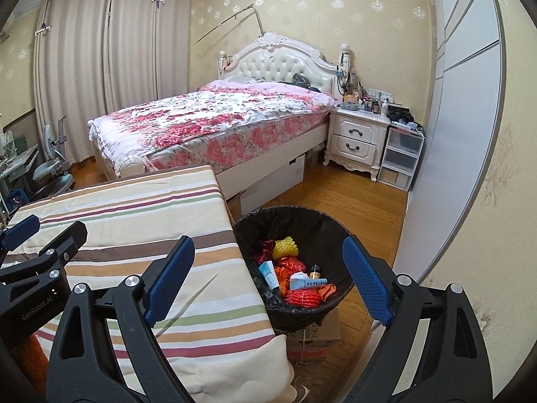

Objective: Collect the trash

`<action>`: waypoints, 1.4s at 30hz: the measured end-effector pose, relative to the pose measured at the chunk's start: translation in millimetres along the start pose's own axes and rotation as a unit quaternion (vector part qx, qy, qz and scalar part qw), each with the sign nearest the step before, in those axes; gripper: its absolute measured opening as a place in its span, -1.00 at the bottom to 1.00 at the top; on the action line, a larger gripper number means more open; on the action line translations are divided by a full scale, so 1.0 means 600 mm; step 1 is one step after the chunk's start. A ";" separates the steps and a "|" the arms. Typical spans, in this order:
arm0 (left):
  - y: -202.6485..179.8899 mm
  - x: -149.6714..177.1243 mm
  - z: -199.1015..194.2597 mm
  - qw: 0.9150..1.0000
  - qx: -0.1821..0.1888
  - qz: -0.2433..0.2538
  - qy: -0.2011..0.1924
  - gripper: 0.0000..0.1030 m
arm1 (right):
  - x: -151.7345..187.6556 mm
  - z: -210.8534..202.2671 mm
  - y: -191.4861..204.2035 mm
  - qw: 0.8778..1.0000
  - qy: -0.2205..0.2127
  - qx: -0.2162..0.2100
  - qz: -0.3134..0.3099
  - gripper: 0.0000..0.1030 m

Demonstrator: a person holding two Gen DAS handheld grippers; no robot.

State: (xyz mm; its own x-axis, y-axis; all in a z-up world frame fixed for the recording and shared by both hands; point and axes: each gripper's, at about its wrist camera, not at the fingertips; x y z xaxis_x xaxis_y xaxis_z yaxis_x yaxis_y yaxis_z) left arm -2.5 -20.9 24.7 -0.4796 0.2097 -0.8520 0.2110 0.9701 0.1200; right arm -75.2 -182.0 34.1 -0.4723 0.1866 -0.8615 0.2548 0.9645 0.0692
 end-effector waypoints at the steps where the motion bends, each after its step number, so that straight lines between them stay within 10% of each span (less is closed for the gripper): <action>1: 0.001 0.000 -0.002 1.000 0.000 0.000 -0.001 0.66 | 0.000 -0.002 0.001 1.000 -0.001 -0.001 -0.001 0.70; 42: 0.001 0.003 -0.006 1.000 0.000 0.001 -0.004 0.66 | 0.001 -0.011 -0.001 1.000 -0.005 -0.001 0.000 0.71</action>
State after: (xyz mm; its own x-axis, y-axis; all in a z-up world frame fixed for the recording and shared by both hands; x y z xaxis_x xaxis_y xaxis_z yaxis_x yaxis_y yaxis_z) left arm -6.5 -19.5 25.3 -0.4729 0.2100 -0.8557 0.2119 0.9698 0.1209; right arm -81.1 -181.0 36.5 -0.4640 0.1842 -0.8665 0.2534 0.9649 0.0695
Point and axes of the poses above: each gripper's, at about its wrist camera, not at the fingertips, and z roughly the way its jaws point, y to its left, x to its underside, and after that the axes turned 7 degrees about z, right-handed
